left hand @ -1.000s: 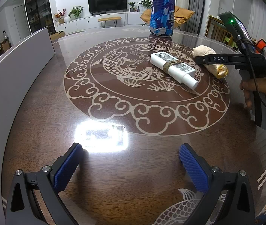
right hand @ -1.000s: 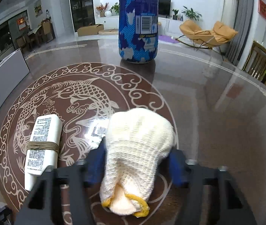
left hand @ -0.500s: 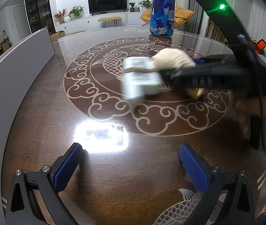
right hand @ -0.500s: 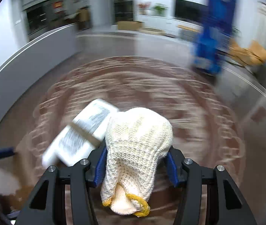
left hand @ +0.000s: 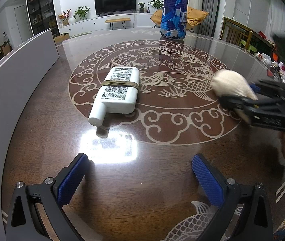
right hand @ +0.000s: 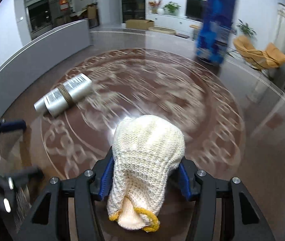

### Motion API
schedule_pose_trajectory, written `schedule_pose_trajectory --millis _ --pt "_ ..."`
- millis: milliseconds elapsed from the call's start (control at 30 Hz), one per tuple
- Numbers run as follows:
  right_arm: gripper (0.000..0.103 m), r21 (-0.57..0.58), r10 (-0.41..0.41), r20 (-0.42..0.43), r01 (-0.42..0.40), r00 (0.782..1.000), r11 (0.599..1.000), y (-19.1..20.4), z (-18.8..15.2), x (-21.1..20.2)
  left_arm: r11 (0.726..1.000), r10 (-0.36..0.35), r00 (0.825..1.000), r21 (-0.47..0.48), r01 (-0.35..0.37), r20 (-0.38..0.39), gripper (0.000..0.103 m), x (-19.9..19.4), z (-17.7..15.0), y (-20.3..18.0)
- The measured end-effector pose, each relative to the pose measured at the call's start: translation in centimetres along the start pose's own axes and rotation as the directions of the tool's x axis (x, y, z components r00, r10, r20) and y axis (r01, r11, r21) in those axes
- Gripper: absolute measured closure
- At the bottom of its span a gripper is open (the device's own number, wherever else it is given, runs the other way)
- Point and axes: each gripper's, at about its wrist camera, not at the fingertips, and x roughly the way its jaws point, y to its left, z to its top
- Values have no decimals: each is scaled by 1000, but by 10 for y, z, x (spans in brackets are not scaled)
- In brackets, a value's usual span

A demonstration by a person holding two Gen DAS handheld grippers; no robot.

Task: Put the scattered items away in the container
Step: 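Grasp the white tube bundle with the left tool while the right tool holds the glove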

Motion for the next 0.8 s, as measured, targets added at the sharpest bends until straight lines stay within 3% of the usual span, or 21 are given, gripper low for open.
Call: schedule_pose_trajectory --millis 133,300,433,633,800 --pt "40 39 -22 14 22 1000 999 -15 -21 -17 1000 0 1000 0 0 0 0 0 0 0" --pt "25 44 -29 1 29 1000 999 -15 -22 -16 1000 -1 1000 1 1 0 0 0 -1 0" --pt "24 53 -26 -1 26 1000 998 -16 -23 -16 999 -25 999 39 26 -19 0 4 7 -1" --pt "23 50 -26 -1 26 1000 998 -15 -24 -16 999 -22 992 40 27 -126 0 33 48 10" --pt "23 49 -25 -1 25 1000 998 -14 -25 -17 1000 -9 993 19 12 -120 0 55 75 20"
